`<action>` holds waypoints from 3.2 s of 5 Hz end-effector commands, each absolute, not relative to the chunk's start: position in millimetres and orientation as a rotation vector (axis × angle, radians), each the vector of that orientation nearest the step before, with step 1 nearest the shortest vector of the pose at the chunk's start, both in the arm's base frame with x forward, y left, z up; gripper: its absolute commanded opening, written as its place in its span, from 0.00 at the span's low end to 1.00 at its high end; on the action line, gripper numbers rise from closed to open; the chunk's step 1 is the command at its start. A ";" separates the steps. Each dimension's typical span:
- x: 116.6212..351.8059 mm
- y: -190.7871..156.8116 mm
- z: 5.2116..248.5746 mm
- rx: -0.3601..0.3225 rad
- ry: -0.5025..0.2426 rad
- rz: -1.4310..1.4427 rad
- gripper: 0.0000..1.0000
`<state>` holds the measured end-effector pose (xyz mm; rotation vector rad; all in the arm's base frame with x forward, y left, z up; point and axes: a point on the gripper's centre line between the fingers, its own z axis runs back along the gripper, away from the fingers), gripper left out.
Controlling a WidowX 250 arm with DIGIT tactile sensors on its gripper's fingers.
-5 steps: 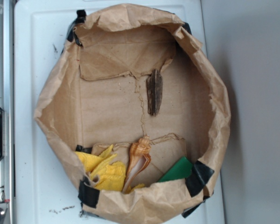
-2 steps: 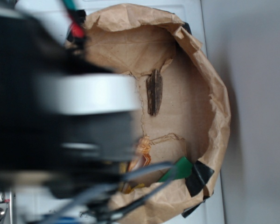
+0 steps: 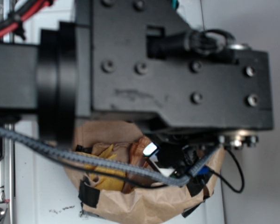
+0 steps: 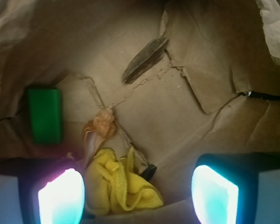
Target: Grab the wood chip.
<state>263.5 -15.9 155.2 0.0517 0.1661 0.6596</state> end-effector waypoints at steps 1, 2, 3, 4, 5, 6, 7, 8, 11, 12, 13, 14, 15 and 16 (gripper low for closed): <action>266.3 -6.8 168.8 0.030 0.106 0.674 1.00; 277.0 3.0 146.1 -0.001 0.072 0.789 1.00; 278.4 15.4 126.9 -0.024 0.087 0.819 1.00; 284.3 26.0 108.2 -0.015 0.056 0.860 1.00; 289.3 37.4 95.8 0.011 0.044 0.885 1.00; 296.7 40.6 85.3 0.027 0.016 0.913 1.00; 307.6 42.1 72.8 0.099 -0.013 0.941 1.00; 317.8 43.6 61.2 0.141 0.001 0.978 1.00; 323.0 31.2 36.2 0.263 0.025 0.962 0.00; 321.7 30.8 45.0 0.257 -0.028 0.967 0.00; 321.6 33.3 48.1 0.280 -0.084 0.980 0.00; 322.3 34.1 51.8 0.287 -0.130 1.000 0.00; 323.6 34.0 53.4 0.297 -0.158 1.006 0.00; 317.3 33.6 73.6 0.232 -0.155 0.990 0.00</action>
